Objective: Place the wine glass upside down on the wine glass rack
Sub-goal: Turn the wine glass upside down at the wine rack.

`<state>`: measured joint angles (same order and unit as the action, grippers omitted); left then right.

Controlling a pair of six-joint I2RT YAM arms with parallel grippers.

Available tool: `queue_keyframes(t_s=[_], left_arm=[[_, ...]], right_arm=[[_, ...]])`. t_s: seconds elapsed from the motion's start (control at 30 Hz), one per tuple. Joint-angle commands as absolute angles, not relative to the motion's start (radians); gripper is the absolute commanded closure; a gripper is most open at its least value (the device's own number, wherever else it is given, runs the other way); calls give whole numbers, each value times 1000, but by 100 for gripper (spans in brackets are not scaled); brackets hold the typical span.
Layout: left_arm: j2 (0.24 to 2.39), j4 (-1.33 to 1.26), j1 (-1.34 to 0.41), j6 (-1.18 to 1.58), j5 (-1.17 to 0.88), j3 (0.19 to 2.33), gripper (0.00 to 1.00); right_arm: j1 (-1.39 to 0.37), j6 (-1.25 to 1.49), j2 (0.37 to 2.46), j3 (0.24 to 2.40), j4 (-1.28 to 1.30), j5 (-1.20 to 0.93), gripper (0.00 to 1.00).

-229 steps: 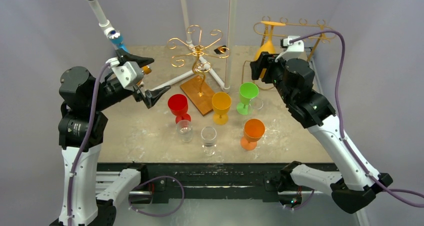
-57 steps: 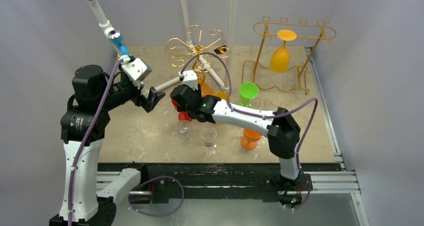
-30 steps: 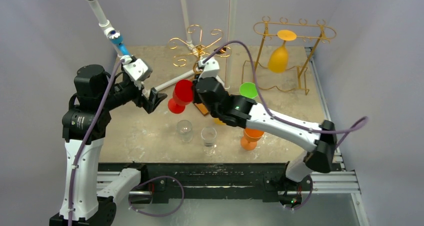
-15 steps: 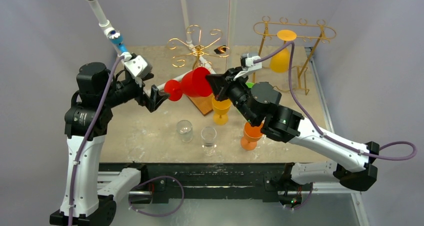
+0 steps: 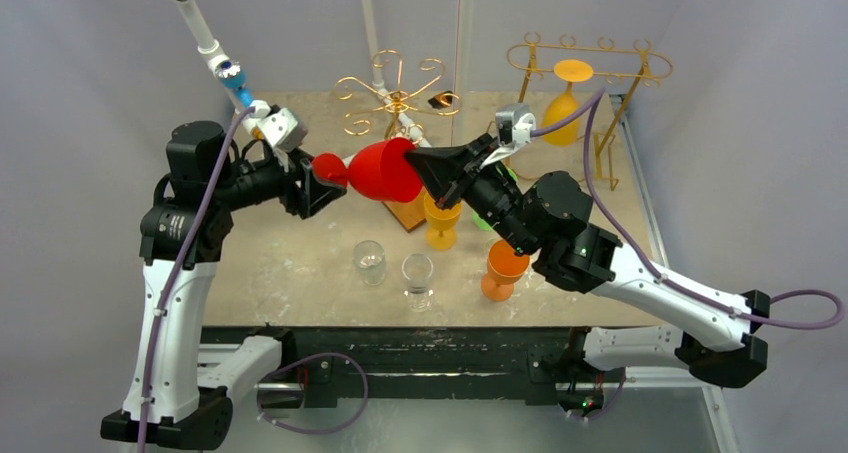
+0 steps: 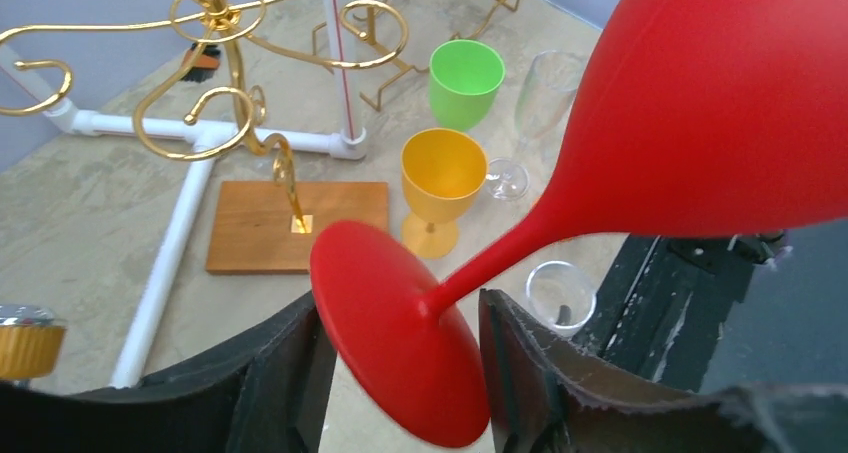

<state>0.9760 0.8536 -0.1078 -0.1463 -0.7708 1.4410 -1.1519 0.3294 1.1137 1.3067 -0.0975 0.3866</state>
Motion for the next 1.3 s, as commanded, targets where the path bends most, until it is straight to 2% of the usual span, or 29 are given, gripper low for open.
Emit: queue_keyframes(t_s=[0.0, 0.03, 0.1, 0.13, 0.2, 0.23, 0.27, 0.3, 0.4, 0.6, 0.83, 1.0, 1.27], left_arm=[[983, 843, -112, -76, -794, 1462, 68], [986, 840, -112, -77, -787, 1471, 81], [988, 832, -112, -83, -769, 1487, 95], [987, 831, -113, -97, -763, 1495, 100], [976, 831, -112, -156, -753, 1504, 100], [968, 828, -112, -193, -745, 1507, 100], [958, 824, -112, -233, -737, 1507, 100], [943, 815, -112, -275, -730, 1506, 100], [879, 751, -112, -416, -731, 1473, 100], [775, 637, -112, -654, -792, 1410, 100], [698, 504, -112, -780, -855, 1364, 100], [679, 434, -112, -810, -861, 1367, 100], [684, 475, -106, -851, -904, 1391, 100]], right_arm=[[-1170, 287, 1113, 1318, -169, 271, 100], [-1173, 281, 1111, 1314, -163, 262, 100], [-1175, 276, 1106, 1306, -137, 249, 100], [-1176, 275, 1099, 1301, -118, 246, 88], [-1176, 272, 1079, 1290, -62, 249, 50], [-1176, 273, 1062, 1280, -36, 252, 34], [-1176, 275, 1045, 1273, -9, 240, 22], [-1175, 283, 1022, 1267, 27, 222, 15], [-1176, 255, 953, 1274, 130, 194, 3], [-1174, 237, 955, 1443, 317, 38, 1], [-1176, 285, 1207, 1635, 392, -85, 1], [-1180, 325, 1278, 1598, 276, -176, 1], [-1196, 356, 1349, 1572, 192, -268, 1]])
